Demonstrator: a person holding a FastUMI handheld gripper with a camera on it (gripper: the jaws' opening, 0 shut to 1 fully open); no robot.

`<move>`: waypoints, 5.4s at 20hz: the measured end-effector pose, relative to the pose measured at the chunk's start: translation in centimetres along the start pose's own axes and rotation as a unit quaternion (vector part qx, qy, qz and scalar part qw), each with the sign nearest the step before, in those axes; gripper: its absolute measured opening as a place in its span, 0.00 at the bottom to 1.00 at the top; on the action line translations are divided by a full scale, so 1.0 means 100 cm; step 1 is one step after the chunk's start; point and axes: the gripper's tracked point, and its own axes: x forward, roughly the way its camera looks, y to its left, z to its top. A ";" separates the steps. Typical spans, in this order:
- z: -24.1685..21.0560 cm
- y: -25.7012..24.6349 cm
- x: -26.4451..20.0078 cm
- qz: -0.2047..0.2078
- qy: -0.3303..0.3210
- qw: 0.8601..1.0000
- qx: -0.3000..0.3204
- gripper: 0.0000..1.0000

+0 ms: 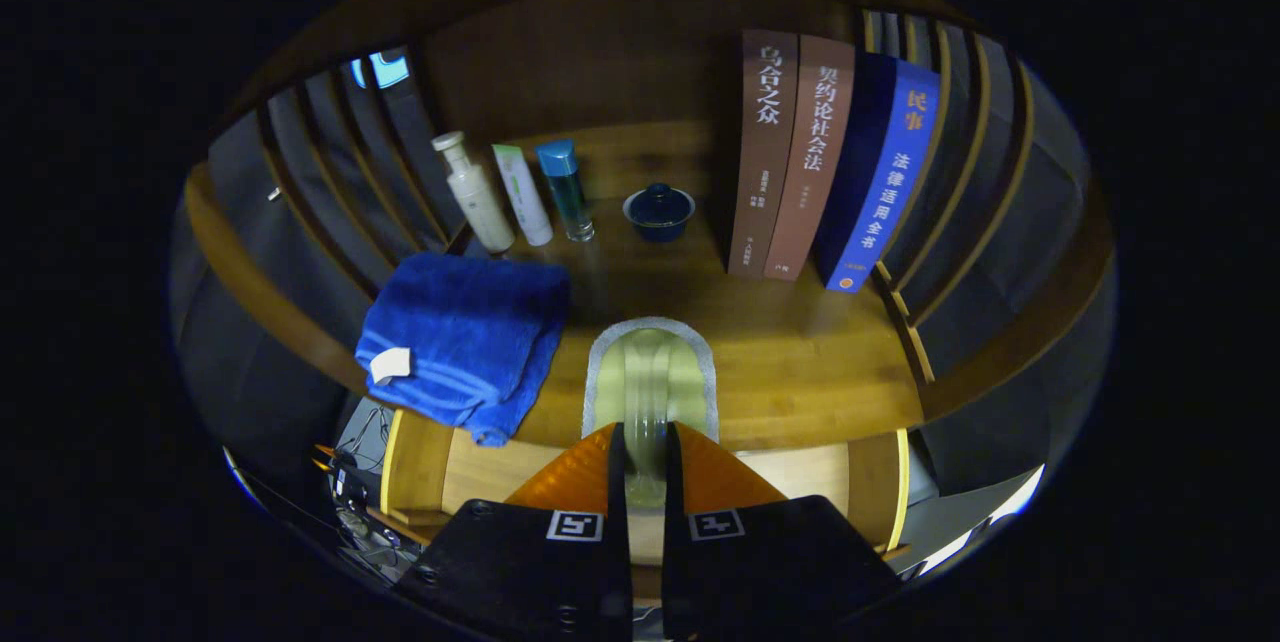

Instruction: Pull open the drawer, take out the items inside it, and place them on the countertop above the cabinet.

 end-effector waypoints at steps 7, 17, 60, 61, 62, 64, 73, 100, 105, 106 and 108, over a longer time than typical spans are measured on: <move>0.019 -0.006 0.061 -0.013 0.028 0.999 0.005 0.16; 0.010 -0.008 0.070 -0.023 0.037 0.999 0.012 0.39; -0.255 0.016 -0.034 -0.048 -0.306 0.951 -0.015 0.99; -0.253 0.015 -0.028 -0.044 -0.303 0.952 -0.012 0.99; -0.255 0.013 -0.026 -0.050 -0.299 0.953 -0.013 1.00; -0.253 0.012 -0.024 -0.051 -0.310 0.949 -0.017 0.99; -0.216 0.010 0.008 -0.047 -0.304 0.951 -0.014 1.00; -0.134 0.003 0.090 -0.056 -0.314 0.948 -0.018 1.00; -0.143 0.004 0.095 -0.050 -0.296 0.954 -0.014 0.99; -0.148 0.003 0.093 -0.051 -0.293 0.954 -0.015 1.00; -0.152 0.003 0.077 -0.056 -0.304 0.951 -0.022 1.00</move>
